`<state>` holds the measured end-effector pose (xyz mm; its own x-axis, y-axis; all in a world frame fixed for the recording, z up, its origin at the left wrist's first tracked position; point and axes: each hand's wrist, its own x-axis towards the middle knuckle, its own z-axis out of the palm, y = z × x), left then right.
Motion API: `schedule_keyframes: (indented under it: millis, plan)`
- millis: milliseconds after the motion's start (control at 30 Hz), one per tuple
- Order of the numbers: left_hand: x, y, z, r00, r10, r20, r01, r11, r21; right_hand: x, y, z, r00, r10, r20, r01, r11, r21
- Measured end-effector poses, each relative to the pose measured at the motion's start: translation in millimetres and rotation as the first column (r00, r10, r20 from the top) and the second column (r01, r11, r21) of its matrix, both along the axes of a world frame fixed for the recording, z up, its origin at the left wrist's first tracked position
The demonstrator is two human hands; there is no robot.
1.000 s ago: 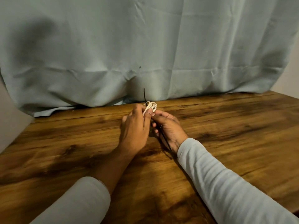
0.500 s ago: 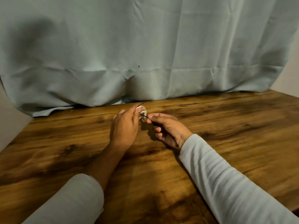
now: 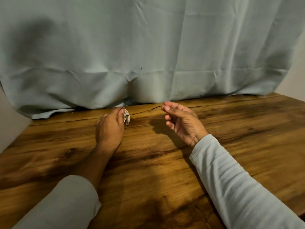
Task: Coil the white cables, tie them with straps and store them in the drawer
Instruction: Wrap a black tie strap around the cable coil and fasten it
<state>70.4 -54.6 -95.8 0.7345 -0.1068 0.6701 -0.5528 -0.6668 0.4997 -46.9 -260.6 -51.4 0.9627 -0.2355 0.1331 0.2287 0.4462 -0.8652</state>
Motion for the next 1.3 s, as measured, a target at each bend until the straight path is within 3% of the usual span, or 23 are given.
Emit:
schedule_keyframes:
  millis: [233, 467, 667, 1100, 1300]
  plan:
    - [0.9, -4.1, -3.3, 1.0, -0.026, -0.017, 0.026, 1.0, 0.001, 3.5, 0.5, -4.3, 0.993, -0.057, 0.1, 0.051, 0.997, 0.066]
    - [-6.4, -11.0, -2.3, 0.999, -0.053, 0.013, 0.052, 0.998, 0.044, 5.2, -1.6, -5.2, 0.992, -0.058, 0.115, 0.036, 0.982, 0.185]
    - [-19.8, -22.4, 0.6, 0.994, -0.101, 0.035, 0.097, 0.99, 0.1, 6.0, -3.0, -7.0, 0.994, -0.046, 0.102, 0.025, 0.98, 0.198]
    - [-17.1, -22.4, -1.0, 0.995, -0.102, -0.011, 0.103, 0.989, 0.103, 8.9, -7.7, -1.7, 0.976, -0.09, 0.199, 0.006, 0.921, 0.39]
    - [-19.1, -22.2, -0.4, 0.994, -0.107, -0.014, 0.108, 0.988, 0.11, 10.3, -8.8, -3.1, 0.972, -0.103, 0.211, 0.01, 0.916, 0.401]
